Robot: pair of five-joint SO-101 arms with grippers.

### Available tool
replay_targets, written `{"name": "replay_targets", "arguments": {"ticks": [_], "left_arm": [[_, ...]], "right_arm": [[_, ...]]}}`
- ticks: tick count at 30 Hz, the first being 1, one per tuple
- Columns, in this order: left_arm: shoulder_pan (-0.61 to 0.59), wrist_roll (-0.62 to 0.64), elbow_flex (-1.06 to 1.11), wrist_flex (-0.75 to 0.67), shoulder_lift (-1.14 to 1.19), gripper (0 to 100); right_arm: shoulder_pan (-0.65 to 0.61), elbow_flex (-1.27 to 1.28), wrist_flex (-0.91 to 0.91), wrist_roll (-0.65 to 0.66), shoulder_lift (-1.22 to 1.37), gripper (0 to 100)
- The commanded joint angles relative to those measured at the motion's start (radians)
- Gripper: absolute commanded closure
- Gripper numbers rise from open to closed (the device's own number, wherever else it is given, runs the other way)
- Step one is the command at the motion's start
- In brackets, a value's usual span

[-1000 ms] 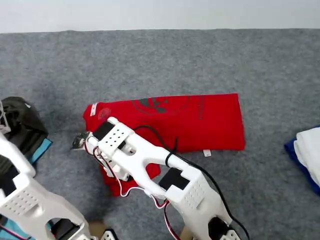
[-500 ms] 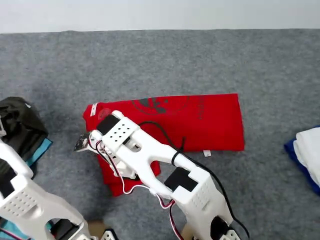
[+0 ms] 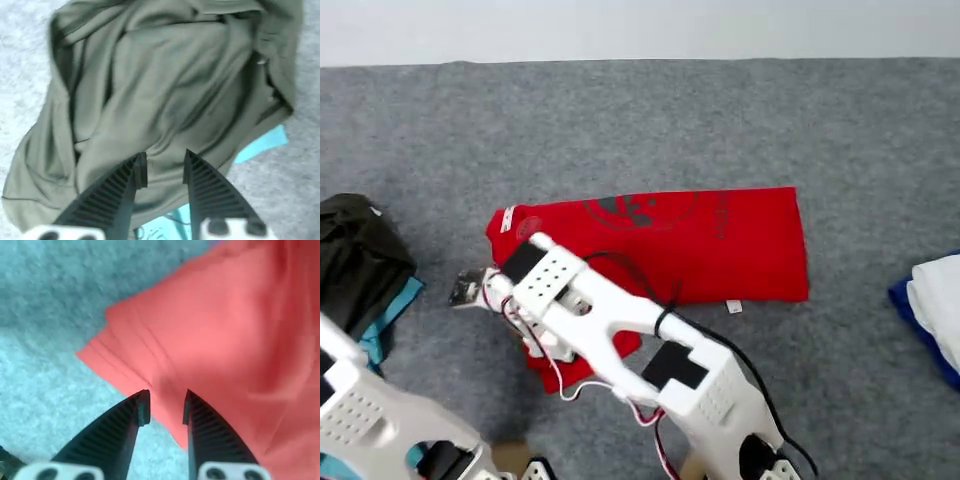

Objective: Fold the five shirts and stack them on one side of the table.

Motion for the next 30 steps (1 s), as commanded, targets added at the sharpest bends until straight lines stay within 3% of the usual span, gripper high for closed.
{"name": "replay_targets", "arguments": {"ticks": [1,5,10,21,30], "left_arm": [[-0.017,-0.031,-0.004,-0.017,-0.06,87],[-0.017,-0.032,-0.004,-0.012,-0.06,87],[-0.018,-0.032,-0.004,-0.009,-0.06,87],[-0.012,-0.032,-0.004,-0.009,-0.06,87],[-0.009,-0.031,-0.004,-0.009,-0.06,87]], "right_arm": [[-0.013,-0.011,-0.018,-0.009,0.028,87.2],[0.004,-0.011,-0.047,-0.005,0.068,88.3],[0.044,-0.011,-0.074,0.014,0.082,99.1],[0.093,-0.011,0.104,0.084,-0.047,98.9],[0.005,-0.009,0.173,0.074,-0.107,98.9]]}}
